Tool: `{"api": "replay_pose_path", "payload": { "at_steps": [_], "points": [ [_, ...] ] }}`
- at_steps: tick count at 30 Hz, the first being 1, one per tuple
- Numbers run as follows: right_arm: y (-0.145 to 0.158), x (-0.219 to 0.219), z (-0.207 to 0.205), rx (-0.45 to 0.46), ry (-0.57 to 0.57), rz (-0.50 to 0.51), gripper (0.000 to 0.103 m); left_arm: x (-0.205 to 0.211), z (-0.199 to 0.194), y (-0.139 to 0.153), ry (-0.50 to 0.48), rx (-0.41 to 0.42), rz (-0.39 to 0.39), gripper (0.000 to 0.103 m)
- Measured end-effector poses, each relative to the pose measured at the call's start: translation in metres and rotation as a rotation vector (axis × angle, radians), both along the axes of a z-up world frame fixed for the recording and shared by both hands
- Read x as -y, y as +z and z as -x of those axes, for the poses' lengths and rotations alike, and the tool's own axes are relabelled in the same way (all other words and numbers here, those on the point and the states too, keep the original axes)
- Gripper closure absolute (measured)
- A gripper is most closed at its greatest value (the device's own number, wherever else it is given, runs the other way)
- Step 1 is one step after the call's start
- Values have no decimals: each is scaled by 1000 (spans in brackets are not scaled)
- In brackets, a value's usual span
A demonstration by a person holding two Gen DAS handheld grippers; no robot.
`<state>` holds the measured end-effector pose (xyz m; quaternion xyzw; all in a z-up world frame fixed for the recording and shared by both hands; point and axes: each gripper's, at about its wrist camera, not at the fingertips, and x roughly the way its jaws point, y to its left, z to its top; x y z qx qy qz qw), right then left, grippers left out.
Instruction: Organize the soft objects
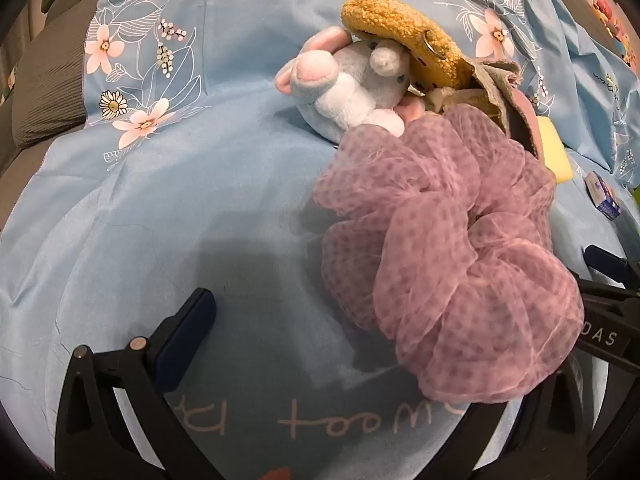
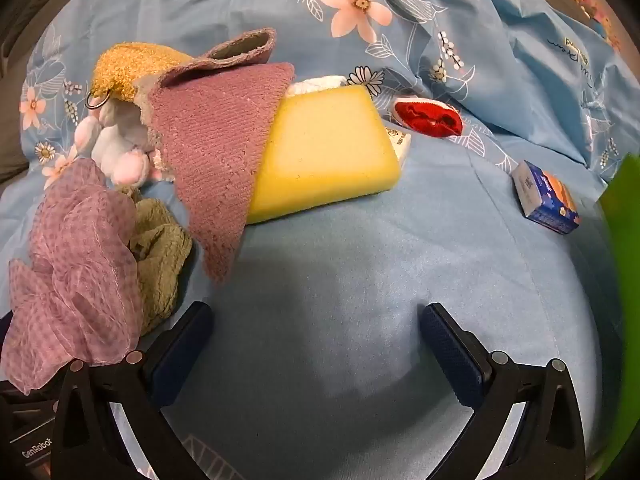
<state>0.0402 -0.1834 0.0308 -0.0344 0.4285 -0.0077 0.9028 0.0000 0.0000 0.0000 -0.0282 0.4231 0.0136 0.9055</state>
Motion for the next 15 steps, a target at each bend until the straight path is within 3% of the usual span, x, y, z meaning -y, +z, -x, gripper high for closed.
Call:
{"api": "replay_pose_path", "payload": {
  "at_steps": [15],
  "points": [
    [0, 0, 0, -2, 0, -6, 0, 0, 0, 0, 0, 0, -4, 1]
  ]
}}
